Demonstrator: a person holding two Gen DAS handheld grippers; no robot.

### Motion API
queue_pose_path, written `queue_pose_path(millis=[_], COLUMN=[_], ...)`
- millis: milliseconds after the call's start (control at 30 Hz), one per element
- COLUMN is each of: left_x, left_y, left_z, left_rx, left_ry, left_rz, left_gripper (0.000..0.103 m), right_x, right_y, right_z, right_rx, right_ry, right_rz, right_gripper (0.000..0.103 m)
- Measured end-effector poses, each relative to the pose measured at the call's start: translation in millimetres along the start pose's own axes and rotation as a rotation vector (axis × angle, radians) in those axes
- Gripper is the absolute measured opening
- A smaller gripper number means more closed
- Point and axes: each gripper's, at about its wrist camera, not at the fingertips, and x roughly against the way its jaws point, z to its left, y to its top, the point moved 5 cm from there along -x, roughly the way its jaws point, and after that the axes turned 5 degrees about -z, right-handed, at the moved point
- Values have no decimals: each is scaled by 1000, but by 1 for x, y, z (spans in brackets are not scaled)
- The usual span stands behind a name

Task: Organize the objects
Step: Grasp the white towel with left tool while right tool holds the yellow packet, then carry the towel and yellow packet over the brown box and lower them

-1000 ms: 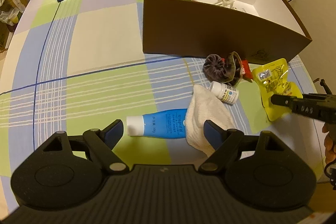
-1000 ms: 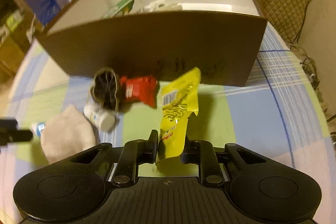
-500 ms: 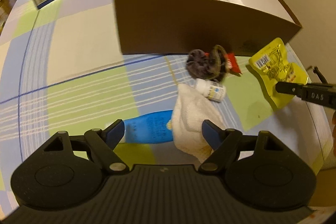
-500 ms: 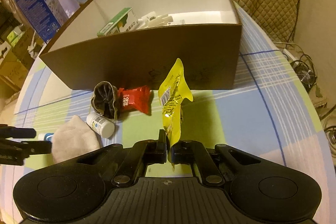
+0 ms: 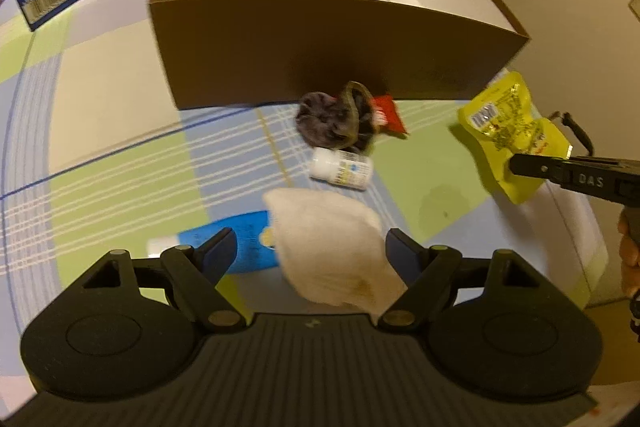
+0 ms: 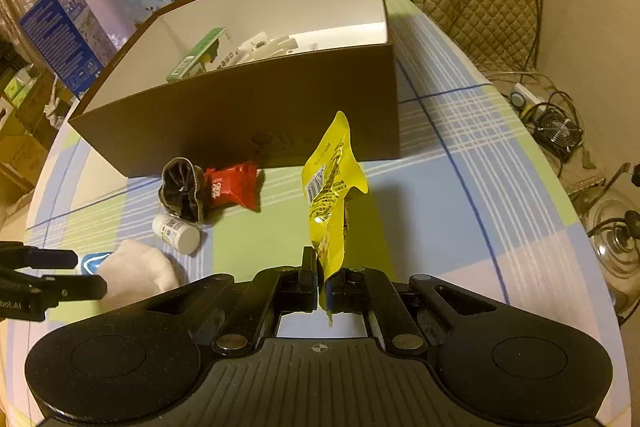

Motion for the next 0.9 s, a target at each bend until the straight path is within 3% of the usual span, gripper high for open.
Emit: queue_pose_path(millis=[200, 367, 900], left_x=[-20, -31, -21], left_y=[-8, -9, -6], left_z=[-14, -18, -29], left_rx=[9, 12, -5], left_ry=[-7, 22, 54], left_rz=[39, 56, 14], left_gripper=[78, 70, 33], right_x=[6, 10, 25], right_y=[-5, -10, -21], right_z=[-5, -9, -17], right_rx=[-4, -7, -8], right_ry=[-5, -7, -2], right_rz=[-1, 5, 7], right_gripper=[0, 0, 0])
